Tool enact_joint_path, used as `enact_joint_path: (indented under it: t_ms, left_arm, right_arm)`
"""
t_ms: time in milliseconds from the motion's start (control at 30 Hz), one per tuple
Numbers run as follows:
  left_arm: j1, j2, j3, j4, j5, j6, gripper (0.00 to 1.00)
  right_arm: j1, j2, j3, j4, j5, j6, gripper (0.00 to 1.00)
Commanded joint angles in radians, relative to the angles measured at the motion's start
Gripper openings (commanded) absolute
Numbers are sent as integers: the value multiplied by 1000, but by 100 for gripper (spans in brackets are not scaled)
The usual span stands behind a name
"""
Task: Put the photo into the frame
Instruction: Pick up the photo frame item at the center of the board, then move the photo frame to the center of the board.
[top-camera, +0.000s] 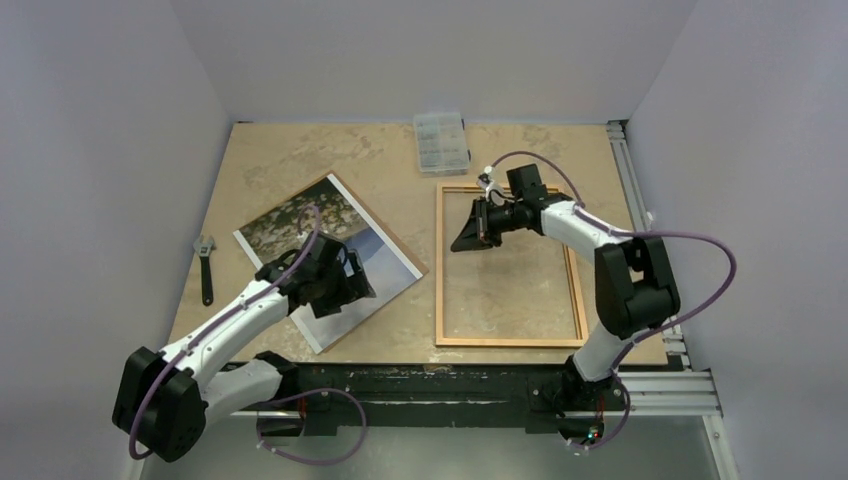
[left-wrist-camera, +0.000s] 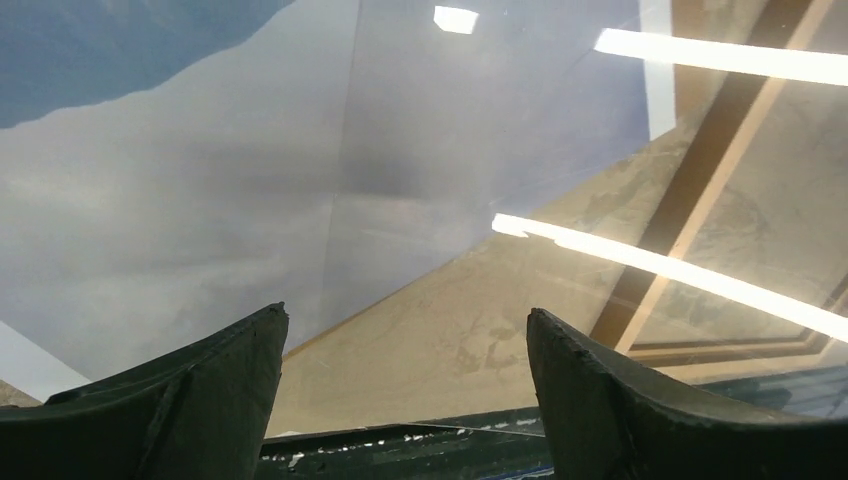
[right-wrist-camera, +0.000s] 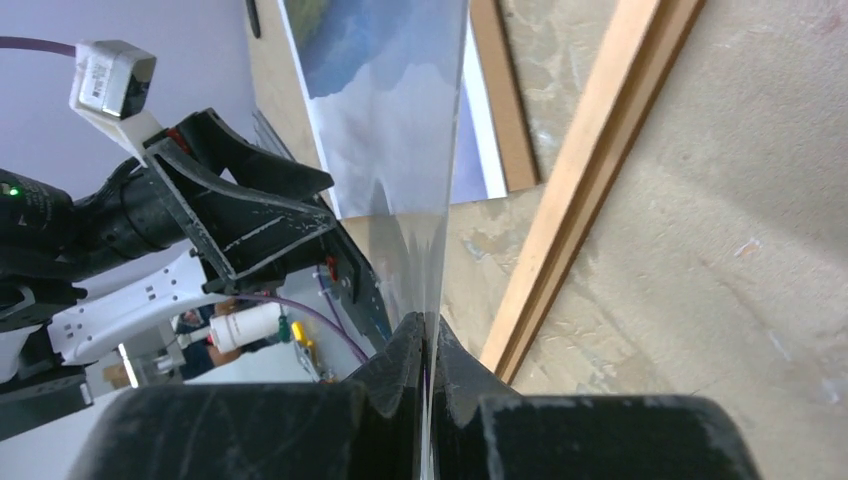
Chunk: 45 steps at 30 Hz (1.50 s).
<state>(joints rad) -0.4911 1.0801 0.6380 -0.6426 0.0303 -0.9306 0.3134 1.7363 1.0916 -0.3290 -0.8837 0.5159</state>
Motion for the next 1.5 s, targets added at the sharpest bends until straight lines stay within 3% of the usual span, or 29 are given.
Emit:
enact_joint_path:
  t_ms: [0,267,433,633,967,1200,1367,1467]
  left_arm:
    - [1,-72,58,-28,11,35,86]
    - [-35,-73,81,9,50,11,86]
    - [-99,15,113,41,36,-13,85]
    - [-219,212,253,37,-25,-46,85]
    - [-436,627,622,-60,-154,-72,83]
    - [-481,781,706,-120,-208,-123,71]
    - [-487,829,706,-99,-191,-128,53]
    - [-488,824,692,-105,-197,-144,35]
  right_arm:
    - [-3,-154,32,-81,57,-12,0]
    - [-2,-438,128,-247,253,3,0]
    - [-3,-541,247,-375,369,7,0]
    - [-4,-617,393,-551,621,-43,0]
    - [-3,-683,536,-690,855,-80,0]
    - [-4,-705,532,-708,881,-94,0]
    - [-4,-709,517,-701,881,-96,0]
    - [-4,-708,503,-693,881,-97,0]
